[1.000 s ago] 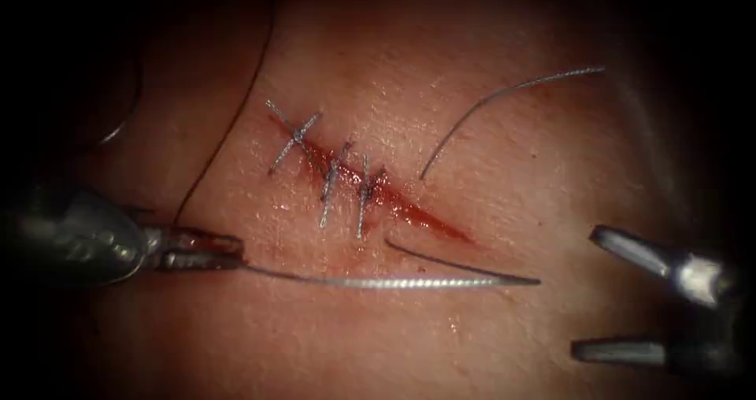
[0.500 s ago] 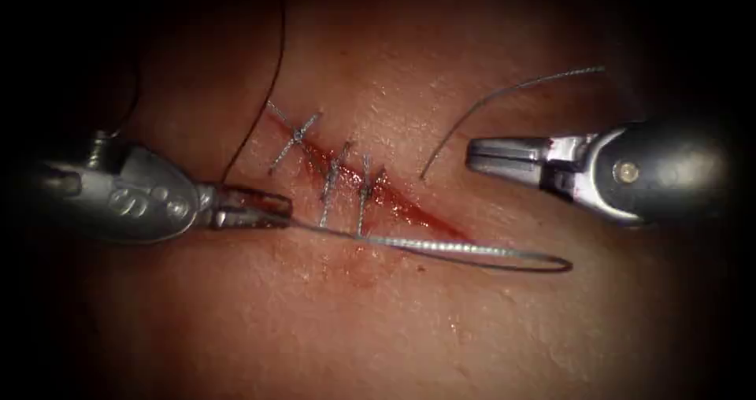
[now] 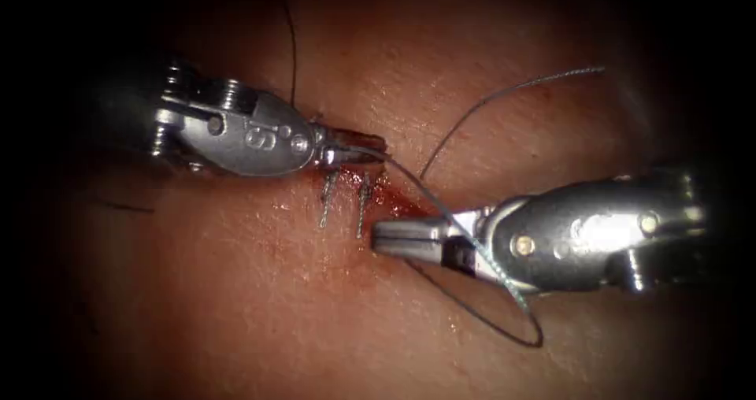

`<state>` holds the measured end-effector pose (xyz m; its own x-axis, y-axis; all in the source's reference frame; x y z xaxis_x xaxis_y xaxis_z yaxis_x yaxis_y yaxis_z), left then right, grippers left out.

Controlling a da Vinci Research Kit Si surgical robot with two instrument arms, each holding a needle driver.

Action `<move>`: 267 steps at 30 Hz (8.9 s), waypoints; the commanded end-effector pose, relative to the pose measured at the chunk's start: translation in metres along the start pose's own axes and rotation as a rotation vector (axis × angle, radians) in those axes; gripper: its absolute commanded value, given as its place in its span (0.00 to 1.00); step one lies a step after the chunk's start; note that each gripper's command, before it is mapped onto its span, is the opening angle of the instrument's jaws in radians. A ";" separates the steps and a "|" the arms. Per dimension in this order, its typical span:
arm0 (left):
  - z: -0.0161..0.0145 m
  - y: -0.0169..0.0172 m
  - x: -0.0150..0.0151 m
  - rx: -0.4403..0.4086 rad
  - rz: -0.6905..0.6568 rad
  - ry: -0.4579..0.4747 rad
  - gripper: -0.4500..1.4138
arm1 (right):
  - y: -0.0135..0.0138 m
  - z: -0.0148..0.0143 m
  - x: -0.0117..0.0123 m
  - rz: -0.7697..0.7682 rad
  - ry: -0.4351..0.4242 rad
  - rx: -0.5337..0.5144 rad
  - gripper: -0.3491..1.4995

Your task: Wound Closure

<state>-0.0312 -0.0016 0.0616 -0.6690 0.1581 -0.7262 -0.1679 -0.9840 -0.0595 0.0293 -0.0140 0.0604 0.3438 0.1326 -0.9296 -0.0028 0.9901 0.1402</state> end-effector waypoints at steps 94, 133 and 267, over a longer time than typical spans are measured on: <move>0.0027 0.0010 -0.0033 -0.037 0.160 -0.024 0.00 | 0.0005 0.0067 -0.0039 0.238 0.351 -0.290 0.32; 0.0032 0.0032 0.0029 -0.033 0.177 0.012 0.00 | 0.0017 -0.0029 -0.0137 0.767 0.344 -0.886 0.58; 0.0226 -0.0389 0.0016 0.277 0.011 -0.129 0.00 | -0.0163 0.0087 -0.0084 0.320 -0.114 -0.617 0.00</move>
<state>-0.0415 0.0384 0.0779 -0.7558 0.1784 -0.6300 -0.3427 -0.9276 0.1485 0.0339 -0.0305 0.0686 0.3347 0.4463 -0.8299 -0.6408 0.7536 0.1468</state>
